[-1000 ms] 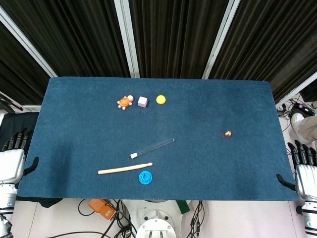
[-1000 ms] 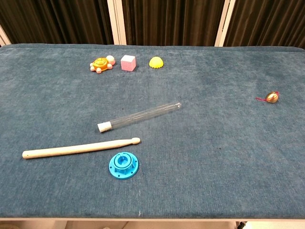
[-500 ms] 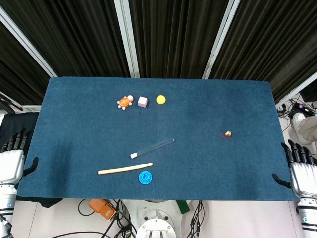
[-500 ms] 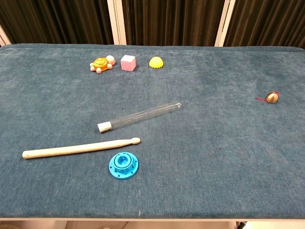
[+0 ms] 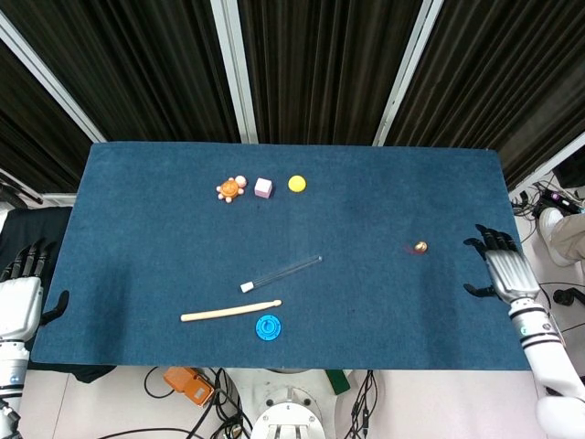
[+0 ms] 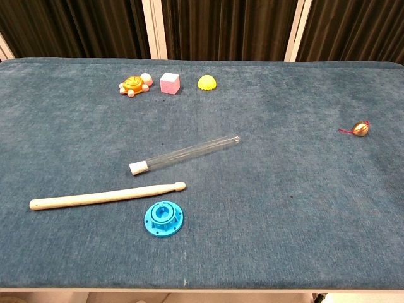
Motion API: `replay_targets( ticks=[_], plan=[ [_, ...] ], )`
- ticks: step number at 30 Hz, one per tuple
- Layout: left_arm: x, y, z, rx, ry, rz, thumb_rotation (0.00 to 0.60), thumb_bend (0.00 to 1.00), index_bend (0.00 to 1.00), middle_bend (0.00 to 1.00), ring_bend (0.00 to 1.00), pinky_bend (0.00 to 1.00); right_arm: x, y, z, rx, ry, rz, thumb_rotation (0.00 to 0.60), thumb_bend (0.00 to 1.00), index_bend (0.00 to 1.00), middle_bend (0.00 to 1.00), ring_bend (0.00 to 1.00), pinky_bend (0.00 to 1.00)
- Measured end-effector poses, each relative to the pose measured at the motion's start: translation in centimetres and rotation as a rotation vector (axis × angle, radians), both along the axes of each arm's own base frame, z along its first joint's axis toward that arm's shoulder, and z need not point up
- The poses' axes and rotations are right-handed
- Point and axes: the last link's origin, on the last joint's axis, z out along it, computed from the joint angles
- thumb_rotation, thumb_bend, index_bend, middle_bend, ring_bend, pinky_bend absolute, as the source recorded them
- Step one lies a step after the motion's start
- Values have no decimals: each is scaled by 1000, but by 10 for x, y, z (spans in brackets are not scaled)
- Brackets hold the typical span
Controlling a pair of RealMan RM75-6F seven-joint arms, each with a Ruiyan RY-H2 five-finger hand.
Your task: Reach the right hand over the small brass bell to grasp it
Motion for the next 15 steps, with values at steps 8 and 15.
replay_targets(
  ticks=[8, 15],
  plan=[
    [-1, 1, 1, 1, -4, 4, 600, 355, 4, 0, 29, 169, 18, -57, -26, 56, 47, 4, 600, 297, 371, 74, 93, 96],
    [-1, 1, 1, 1, -5, 5, 600, 355, 4, 0, 29, 170, 23, -80, -46, 79, 63, -11, 600, 301, 419, 74, 93, 96]
  ],
)
